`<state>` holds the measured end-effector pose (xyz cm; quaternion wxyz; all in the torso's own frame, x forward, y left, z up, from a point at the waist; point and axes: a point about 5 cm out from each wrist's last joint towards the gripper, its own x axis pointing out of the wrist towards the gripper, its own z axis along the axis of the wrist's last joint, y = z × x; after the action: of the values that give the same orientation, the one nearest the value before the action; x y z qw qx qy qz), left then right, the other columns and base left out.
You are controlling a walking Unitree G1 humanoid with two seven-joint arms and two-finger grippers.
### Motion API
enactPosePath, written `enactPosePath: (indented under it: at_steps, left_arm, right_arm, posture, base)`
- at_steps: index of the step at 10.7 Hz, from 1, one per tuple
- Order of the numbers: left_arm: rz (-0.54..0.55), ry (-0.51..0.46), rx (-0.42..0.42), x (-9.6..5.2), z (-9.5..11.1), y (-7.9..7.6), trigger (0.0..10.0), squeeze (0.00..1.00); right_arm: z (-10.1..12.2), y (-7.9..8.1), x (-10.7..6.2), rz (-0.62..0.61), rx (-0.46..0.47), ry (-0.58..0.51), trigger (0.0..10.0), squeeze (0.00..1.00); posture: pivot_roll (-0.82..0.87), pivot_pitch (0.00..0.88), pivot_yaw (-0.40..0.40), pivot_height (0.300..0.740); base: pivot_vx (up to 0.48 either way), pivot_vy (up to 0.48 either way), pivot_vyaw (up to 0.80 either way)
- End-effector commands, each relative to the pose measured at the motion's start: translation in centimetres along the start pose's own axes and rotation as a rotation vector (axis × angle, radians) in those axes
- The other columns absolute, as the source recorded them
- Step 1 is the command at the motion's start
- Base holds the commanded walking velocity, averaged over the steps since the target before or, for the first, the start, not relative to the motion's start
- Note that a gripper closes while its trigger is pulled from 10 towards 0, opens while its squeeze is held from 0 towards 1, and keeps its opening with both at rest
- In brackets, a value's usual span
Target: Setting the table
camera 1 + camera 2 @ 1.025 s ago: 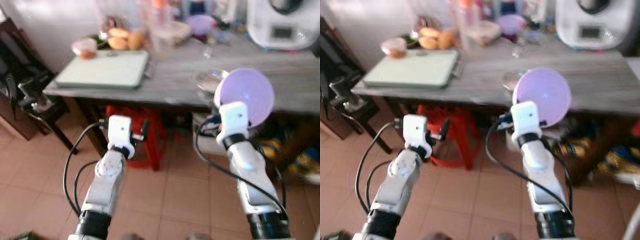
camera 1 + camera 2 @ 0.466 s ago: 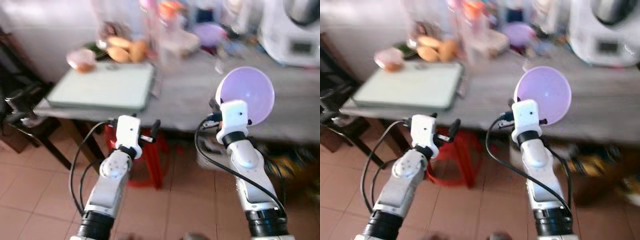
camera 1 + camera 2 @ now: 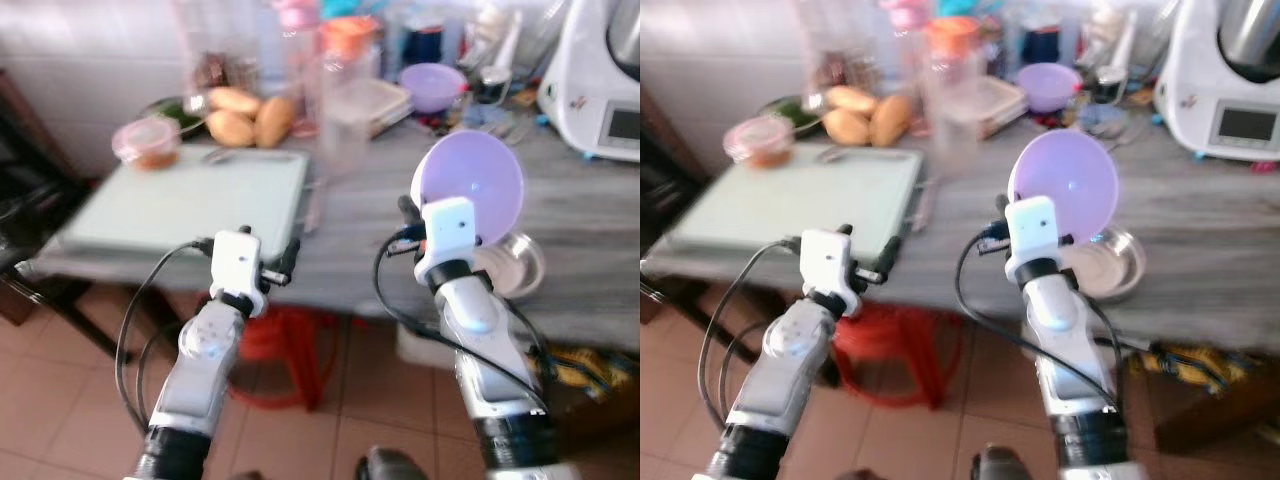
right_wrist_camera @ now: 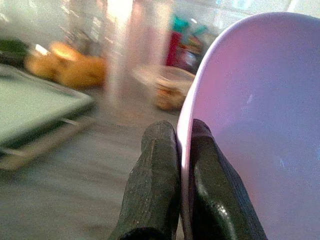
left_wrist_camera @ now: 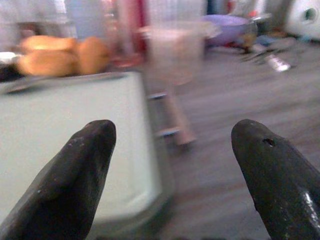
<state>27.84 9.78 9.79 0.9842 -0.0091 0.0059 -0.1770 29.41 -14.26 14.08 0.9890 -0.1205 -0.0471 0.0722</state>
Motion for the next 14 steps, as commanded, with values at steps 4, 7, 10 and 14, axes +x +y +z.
enactPosePath:
  at_steps: [4,7,10,14]
  left_arm:
    - [0.001,0.023,-0.007,-1.6,0.0,1.4,10.0,0.00]
    - [-0.123,0.080,0.027,-3.4,-0.7,1.1,10.0,0.00]
    - [-0.141,0.108,0.017,-4.0,-0.7,1.1,10.0,0.00]
    - [-0.198,0.121,-0.017,-4.4,-0.6,0.6,10.0,0.00]
  right_arm:
    - [-0.8,-0.9,0.9,-0.071,0.025,0.101,10.0,0.00]
    - [-0.3,-1.1,2.0,0.021,0.042,0.116,10.0,0.00]
    - [-1.1,-0.8,2.8,0.129,0.053,0.210,10.0,0.00]
    - [-1.9,-0.3,2.6,0.197,0.076,0.278,10.0,0.00]
  posture:
    - [-0.04,0.000,0.044,0.740]
    - [-0.03,0.000,0.046,0.740]
    - [-0.02,0.000,0.035,0.740]
    - [-0.02,0.000,0.040,0.740]
  base:
    - [0.000,0.000,0.00]
    - [0.000,0.000,0.00]
    - [0.000,0.000,0.00]
    - [0.000,0.000,0.00]
